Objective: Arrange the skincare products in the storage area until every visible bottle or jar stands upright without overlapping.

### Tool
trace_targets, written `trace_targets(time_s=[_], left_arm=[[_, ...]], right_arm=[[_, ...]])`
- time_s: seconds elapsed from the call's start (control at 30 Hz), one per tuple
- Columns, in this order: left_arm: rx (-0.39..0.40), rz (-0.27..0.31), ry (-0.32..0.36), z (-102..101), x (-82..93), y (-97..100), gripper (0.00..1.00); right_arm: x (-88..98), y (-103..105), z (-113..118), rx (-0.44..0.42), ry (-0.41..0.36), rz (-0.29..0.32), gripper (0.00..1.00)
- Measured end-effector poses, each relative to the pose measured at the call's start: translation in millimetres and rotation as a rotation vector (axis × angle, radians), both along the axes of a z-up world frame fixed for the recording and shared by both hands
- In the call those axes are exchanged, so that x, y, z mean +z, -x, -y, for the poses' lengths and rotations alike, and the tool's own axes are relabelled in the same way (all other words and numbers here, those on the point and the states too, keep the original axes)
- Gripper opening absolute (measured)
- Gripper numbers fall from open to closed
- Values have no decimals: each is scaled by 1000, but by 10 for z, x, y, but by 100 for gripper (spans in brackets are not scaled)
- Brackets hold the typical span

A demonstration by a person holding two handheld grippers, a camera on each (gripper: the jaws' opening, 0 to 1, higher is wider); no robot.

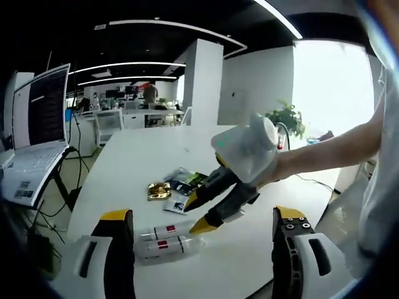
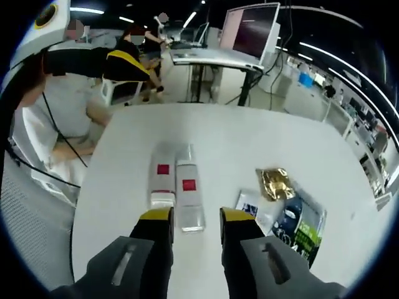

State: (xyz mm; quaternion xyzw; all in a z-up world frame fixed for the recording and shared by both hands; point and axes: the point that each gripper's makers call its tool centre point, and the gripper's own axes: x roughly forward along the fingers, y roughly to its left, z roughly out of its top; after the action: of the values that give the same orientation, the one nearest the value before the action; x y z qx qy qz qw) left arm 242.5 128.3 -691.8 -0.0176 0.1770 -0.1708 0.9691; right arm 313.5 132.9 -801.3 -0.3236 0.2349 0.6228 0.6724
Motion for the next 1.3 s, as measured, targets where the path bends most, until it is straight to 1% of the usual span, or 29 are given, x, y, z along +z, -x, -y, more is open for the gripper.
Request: trace_targets(time_s=[0.1,0.17,0.23,0.33,0.47,0.63,0.83,0.9,1.03,1.1,1.2,1.3], left_arm=[[2,-3,2,-12,-18,5,86],[2,-7,4,-18,-32,7,86],[7,-9,6,-34,-44,1,86],[13,-14,8,-60,-65,-7,85],[16,-19,10,-74,-87,-3,85],[16,-30,13,-58,-120,-3,85],[11,-43,18,0,-154,-18,85],[9,-51,20,2,-175,-22,85],[2,-59,25,15,-215,-32,85],[-2,-65,33,26,-238,-36,84],[-18,-78,40,80,-273,-27,81],[-24,-89,43,141,-312,-26,82]], right_arm=[[-42,-1,6,7,31,-3,26],[-99,6,2,36,70,2,27],[-126,11,-3,53,85,13,26],[-189,8,-18,57,98,-9,25],[-246,45,-35,66,95,-29,25],[-284,51,-45,53,89,-57,23],[-308,73,-36,44,90,-70,22],[-307,87,-15,45,90,-70,22],[-302,129,69,23,85,-90,21],[-306,116,62,15,77,-102,21],[-305,162,154,-1,63,-126,21],[-301,153,224,-14,49,-126,21]])
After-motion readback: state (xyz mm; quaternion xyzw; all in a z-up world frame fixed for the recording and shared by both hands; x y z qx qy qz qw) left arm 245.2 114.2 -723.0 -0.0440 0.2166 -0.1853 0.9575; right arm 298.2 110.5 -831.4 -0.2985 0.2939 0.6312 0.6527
